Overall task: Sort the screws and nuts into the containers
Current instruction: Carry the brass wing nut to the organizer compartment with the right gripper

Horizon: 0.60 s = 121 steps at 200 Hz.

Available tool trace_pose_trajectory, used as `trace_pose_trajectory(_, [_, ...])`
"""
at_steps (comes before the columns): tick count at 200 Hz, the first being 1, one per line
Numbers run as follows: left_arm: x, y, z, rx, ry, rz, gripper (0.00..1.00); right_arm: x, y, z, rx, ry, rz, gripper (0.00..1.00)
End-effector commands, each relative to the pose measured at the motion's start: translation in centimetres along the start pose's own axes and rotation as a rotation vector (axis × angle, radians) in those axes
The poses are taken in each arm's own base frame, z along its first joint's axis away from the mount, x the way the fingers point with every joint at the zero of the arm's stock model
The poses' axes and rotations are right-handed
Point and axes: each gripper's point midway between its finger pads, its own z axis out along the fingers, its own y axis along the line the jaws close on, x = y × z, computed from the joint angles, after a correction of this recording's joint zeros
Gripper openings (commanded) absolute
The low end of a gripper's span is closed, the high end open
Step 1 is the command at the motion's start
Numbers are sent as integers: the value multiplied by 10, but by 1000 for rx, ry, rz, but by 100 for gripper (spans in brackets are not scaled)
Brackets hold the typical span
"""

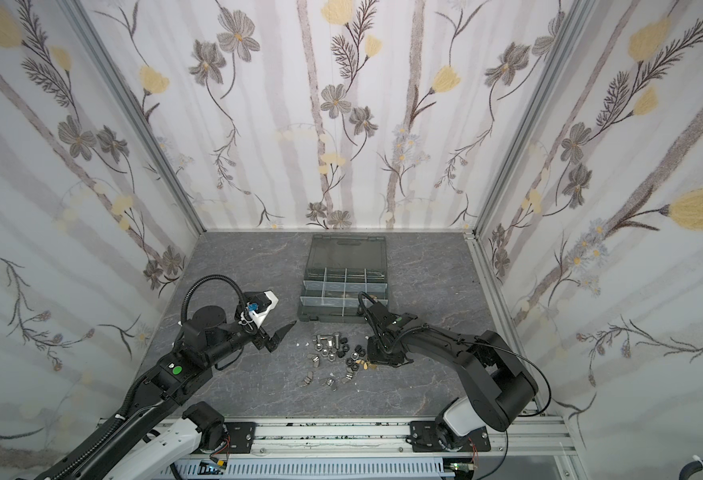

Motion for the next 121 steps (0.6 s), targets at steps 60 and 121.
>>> trace_pose_trajectory(60, [-4, 2, -2, -15, -24, 17, 100, 21, -20, 12, 83, 85, 5, 21])
trace_pose_trajectory(121, [-4, 3, -1, -16, -20, 19, 100, 1, -16, -3, 98, 16, -22, 10])
